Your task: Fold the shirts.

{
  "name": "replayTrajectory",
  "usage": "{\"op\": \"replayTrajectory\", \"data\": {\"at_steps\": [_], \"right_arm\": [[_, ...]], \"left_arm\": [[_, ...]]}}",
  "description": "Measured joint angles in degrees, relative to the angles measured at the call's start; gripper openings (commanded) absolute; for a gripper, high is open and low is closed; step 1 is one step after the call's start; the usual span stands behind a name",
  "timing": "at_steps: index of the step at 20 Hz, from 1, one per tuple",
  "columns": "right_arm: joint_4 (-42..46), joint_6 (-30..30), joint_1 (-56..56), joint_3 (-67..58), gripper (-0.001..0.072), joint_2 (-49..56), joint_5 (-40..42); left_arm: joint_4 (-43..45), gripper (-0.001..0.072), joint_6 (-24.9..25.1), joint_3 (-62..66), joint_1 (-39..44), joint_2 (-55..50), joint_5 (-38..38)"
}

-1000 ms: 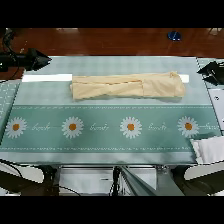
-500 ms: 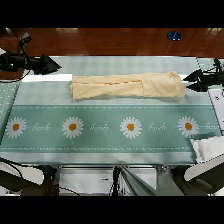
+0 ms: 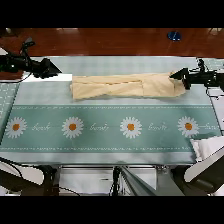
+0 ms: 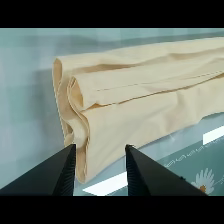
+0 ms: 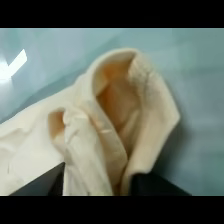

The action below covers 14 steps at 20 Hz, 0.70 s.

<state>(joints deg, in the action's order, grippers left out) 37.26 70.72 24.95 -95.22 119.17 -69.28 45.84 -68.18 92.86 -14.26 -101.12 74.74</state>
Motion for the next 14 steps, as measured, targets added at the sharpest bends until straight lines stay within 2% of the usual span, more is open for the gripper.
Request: {"op": "replayTrajectory", "data": {"at_steps": [1,2,4,5,7,8,9,10,14], "right_arm": [[0.4,0.0,-0.2,0.1,0.0071,0.3,0.3],[0.6,0.4,-0.4,0.1,0.0027,0.4,0.0],[0.5,0.2,-0.6,0.1,0.0026,0.3,-0.7],[0.9,-0.2,-0.7,0.1,0.0026,0.0,-1.4],[1.6,-1.0,-0.8,0.2,0.0026,-1.6,-3.7],[1.5,-1.4,-0.8,0.1,0.0026,-3.1,-4.5],[1.8,-1.7,-0.9,0.1,0.0026,-4.9,-5.5],[3.2,-1.8,-0.9,0.1,0.0026,-7.0,-6.2],[8.8,-0.7,-0.9,0.1,0.0026,-17.2,-7.6]], "left_arm": [[0.0,0.0380,-0.3,0.0,0.0,0.0,0.0],[0.1,0.0380,-0.5,0.0,0.0,0.0,0.0],[0.2,0.0363,-0.9,0.0,0.0,0.0,0.0],[0.2,0.0264,-1.3,0.0,0.0,0.0,0.1],[0.0,0.0251,-1.6,0.0,0.0,0.1,0.3],[-0.8,0.0203,-1.7,0.0,0.1,0.3,0.6],[-2.4,0.0064,-1.9,0.0,0.4,0.4,1.0],[-4.0,0.0043,-1.9,0.0,0.9,0.6,1.4],[-11.5,0.0042,-1.7,0.0,6.6,0.9,1.7]]}}
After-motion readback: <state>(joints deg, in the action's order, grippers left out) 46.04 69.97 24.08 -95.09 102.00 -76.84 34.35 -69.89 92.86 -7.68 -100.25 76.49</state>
